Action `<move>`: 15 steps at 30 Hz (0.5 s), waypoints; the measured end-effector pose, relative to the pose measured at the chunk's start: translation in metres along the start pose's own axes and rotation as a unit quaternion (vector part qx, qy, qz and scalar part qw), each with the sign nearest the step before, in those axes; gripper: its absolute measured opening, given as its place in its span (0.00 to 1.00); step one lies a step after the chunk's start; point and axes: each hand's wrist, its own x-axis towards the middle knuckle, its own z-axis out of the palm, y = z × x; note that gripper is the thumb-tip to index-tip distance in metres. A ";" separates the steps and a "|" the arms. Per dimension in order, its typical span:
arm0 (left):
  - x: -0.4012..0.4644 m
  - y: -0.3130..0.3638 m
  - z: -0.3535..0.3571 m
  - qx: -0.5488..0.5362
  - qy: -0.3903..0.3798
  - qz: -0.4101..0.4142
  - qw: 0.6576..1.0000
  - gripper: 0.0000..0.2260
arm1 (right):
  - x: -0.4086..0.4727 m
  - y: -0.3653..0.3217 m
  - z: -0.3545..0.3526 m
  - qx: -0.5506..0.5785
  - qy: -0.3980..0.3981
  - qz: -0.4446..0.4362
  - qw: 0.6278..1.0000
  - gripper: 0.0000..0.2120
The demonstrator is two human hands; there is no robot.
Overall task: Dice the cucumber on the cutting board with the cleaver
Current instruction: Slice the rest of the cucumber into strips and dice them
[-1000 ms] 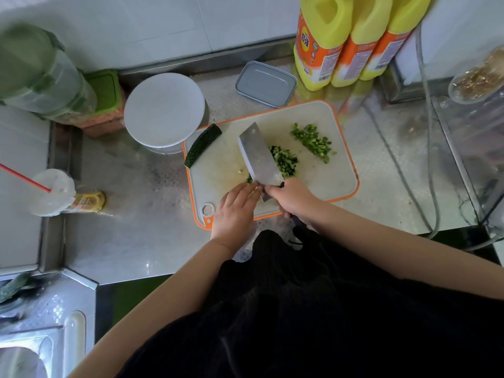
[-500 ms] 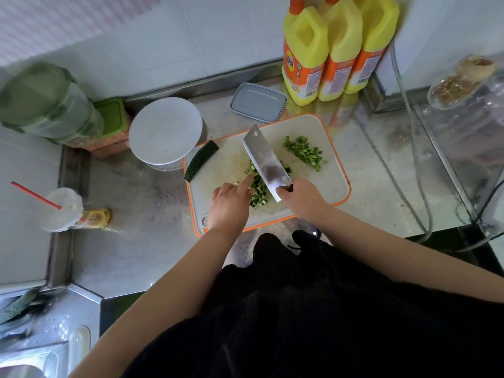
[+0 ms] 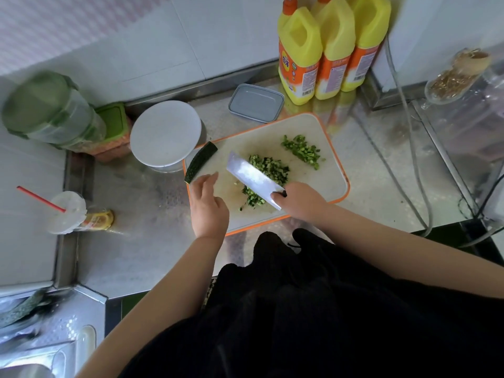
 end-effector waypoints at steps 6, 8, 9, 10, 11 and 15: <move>0.002 -0.007 -0.005 -0.041 0.072 -0.031 0.996 0.19 | 0.005 -0.021 0.014 -0.108 -0.125 -0.040 0.986 0.18; 0.002 -0.007 -0.005 -0.036 0.069 -0.031 0.996 0.16 | 0.007 -0.025 0.017 -0.128 -0.127 -0.048 0.983 0.19; 0.002 -0.007 -0.005 -0.034 0.064 -0.034 0.997 0.15 | 0.008 -0.025 0.018 -0.134 -0.123 -0.047 0.982 0.19; 0.002 -0.008 -0.005 -0.032 0.058 -0.039 0.997 0.15 | 0.010 -0.023 0.018 -0.136 -0.118 -0.043 0.983 0.19; 0.002 -0.008 -0.005 -0.029 0.052 -0.043 0.997 0.15 | 0.012 -0.020 0.018 -0.132 -0.109 -0.035 0.985 0.18; 0.000 -0.012 -0.002 -0.008 0.023 -0.039 0.999 0.15 | 0.023 -0.002 0.010 -0.063 -0.031 0.038 0.997 0.18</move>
